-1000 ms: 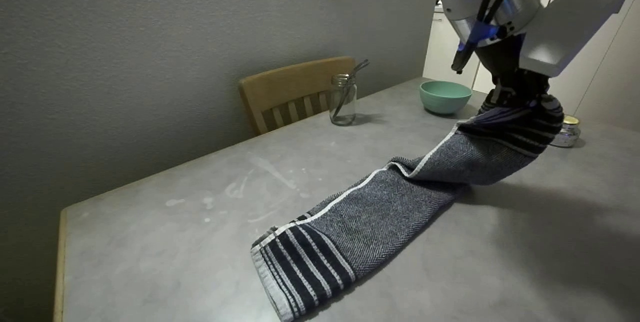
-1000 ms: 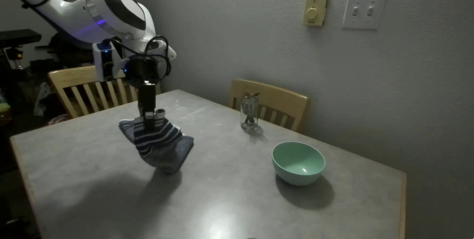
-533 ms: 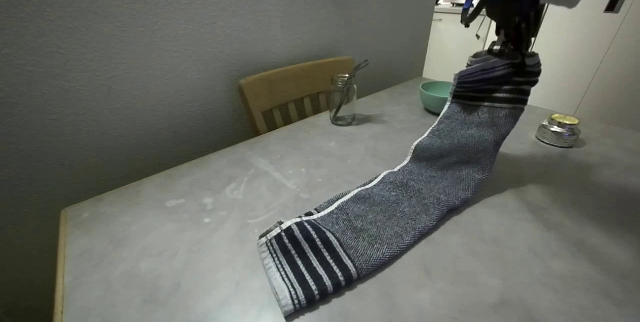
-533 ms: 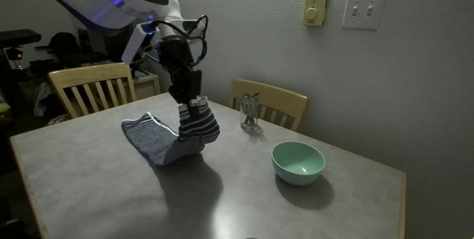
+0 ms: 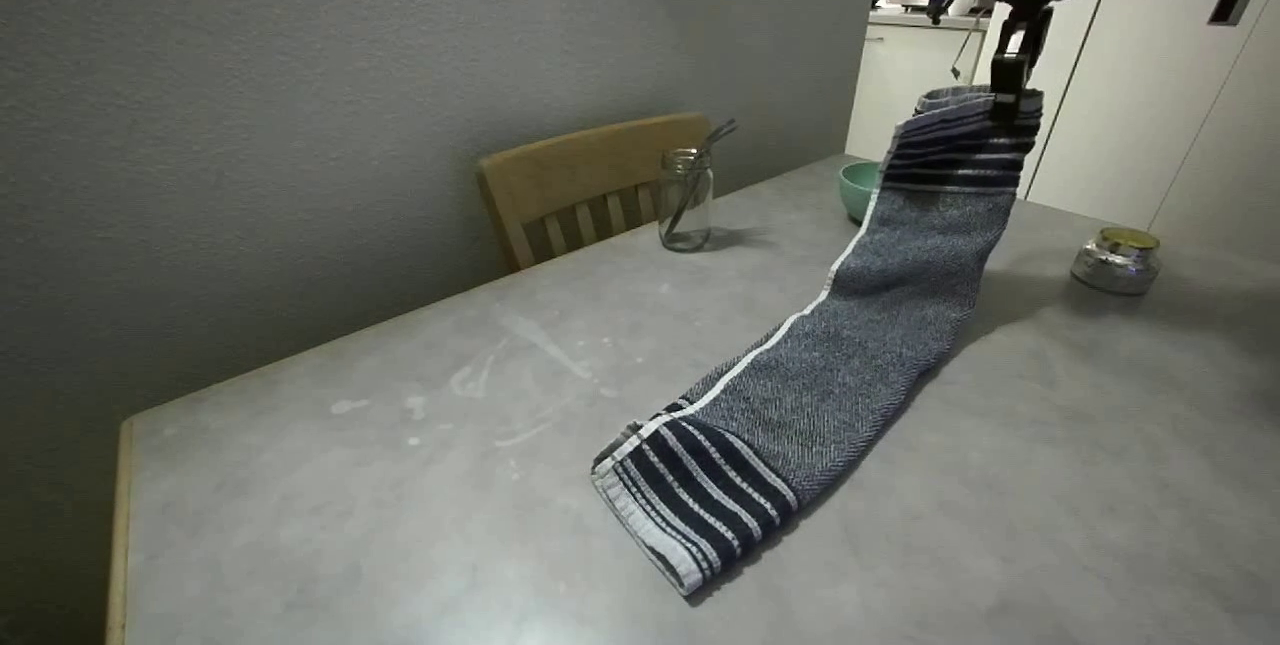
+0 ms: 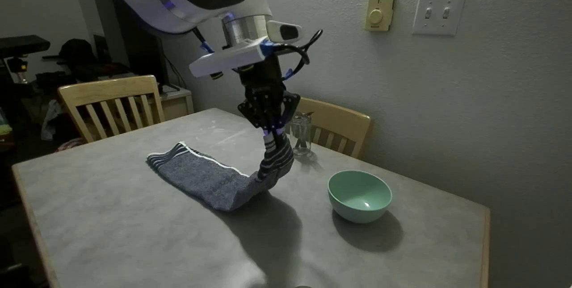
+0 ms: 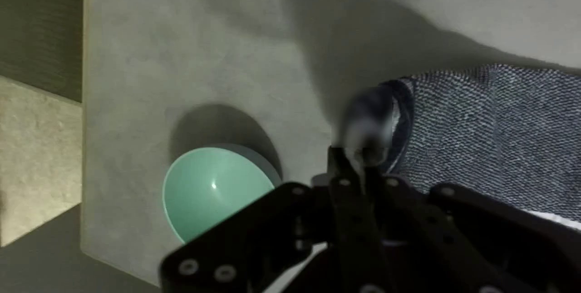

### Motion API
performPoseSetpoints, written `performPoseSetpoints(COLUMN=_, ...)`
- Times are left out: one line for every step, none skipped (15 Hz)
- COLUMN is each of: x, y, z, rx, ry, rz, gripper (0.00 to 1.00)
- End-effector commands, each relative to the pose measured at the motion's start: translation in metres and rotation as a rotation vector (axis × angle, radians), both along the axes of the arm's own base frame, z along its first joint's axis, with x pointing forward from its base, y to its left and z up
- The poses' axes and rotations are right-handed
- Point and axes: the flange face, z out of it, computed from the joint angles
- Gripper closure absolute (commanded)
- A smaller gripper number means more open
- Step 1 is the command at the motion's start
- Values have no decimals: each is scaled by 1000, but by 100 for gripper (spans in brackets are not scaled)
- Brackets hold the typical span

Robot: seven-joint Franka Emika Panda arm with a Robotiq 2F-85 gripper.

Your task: Unfold the towel once

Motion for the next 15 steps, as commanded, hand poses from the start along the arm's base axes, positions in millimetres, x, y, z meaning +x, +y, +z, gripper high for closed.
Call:
performPoseSetpoints(x=12, y=-20, z=6, rx=113, ry=38, rz=145, gripper=99)
performPoseSetpoints(x=13, y=-25, z=11, rx=144, ry=60, rz=186, gripper=69)
performPoseSetpoints(x=14, y=-32, z=15, rx=167, ry=81, rz=235, gripper=68)
performPoseSetpoints(x=13, y=-42, z=23, rx=182, ry=111, rz=278, gripper=61)
performPoseSetpoints(x=13, y=-46, z=29, rx=182, ry=138, rz=298, gripper=55)
performPoseSetpoints(x=14, y=-52, z=34, rx=176, ry=160, rz=311, gripper=48)
performPoseSetpoints(x=14, y=-57, z=41, rx=168, ry=180, rz=320, gripper=41)
performPoseSetpoints(x=13, y=-61, z=48, rx=155, ry=192, rz=325, gripper=33)
performPoseSetpoints(x=14, y=-64, z=52, rx=151, ry=198, rz=335, gripper=27)
performPoseSetpoints(x=14, y=-65, z=58, rx=147, ry=204, rz=339, gripper=18)
performPoseSetpoints(x=15, y=-66, z=61, rx=146, ry=208, rz=346, gripper=12)
performPoseSetpoints(x=15, y=-66, z=62, rx=148, ry=212, rz=354, gripper=5)
performPoseSetpoints(x=16, y=-64, z=62, rx=156, ry=218, rz=362, gripper=1)
performPoseSetpoints(x=17, y=-62, z=60, rx=170, ry=228, rz=379, gripper=0)
performPoseSetpoints(x=17, y=-58, z=56, rx=195, ry=235, rz=408, gripper=0)
